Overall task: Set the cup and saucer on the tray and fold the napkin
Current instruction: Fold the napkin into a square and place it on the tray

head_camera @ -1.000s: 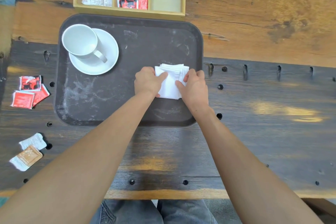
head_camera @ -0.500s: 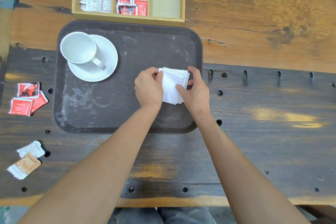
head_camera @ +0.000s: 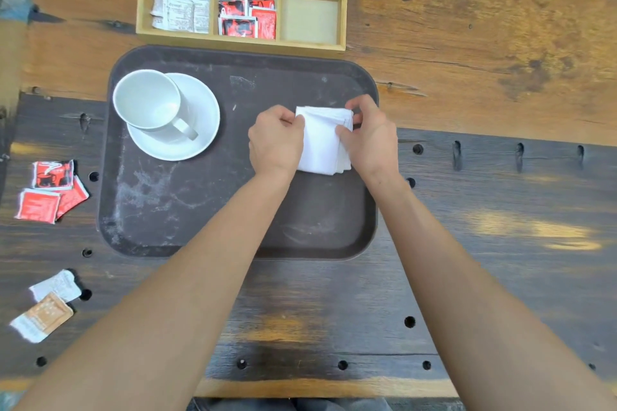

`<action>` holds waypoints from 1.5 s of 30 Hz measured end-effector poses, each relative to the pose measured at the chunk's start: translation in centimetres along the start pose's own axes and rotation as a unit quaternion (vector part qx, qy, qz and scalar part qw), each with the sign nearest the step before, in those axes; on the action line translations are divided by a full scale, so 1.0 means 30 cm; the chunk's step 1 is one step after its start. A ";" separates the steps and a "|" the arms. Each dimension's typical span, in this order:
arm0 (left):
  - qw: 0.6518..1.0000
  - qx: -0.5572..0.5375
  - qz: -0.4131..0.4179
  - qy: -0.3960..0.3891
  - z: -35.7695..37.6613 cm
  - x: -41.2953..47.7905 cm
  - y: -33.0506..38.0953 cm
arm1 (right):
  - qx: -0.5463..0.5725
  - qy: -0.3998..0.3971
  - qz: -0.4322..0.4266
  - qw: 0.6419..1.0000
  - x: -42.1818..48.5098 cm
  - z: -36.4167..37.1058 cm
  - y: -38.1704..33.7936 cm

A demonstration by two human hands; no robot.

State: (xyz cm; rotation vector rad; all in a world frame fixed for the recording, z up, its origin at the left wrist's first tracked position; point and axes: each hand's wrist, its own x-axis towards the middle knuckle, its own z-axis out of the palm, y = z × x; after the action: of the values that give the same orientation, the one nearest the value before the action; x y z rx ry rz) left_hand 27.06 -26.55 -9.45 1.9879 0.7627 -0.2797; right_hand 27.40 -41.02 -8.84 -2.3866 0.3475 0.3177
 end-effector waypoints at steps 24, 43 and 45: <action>0.929 -0.276 -0.156 0.190 -0.477 0.027 -0.384 | 0.081 -0.162 -0.140 0.973 -0.194 0.320 -0.430; 0.942 -0.303 -0.131 0.054 -0.484 0.118 -0.344 | -0.034 -0.108 -0.110 0.987 -0.131 0.316 -0.464; 0.944 -0.300 -0.130 0.051 -0.488 0.117 -0.343 | -0.027 -0.112 -0.109 0.987 -0.133 0.313 -0.456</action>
State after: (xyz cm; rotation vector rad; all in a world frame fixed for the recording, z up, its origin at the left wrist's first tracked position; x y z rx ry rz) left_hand 21.81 -9.13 -10.81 1.3332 1.0364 -0.0786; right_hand 26.96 -24.18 -6.13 -2.3842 -0.0255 0.4922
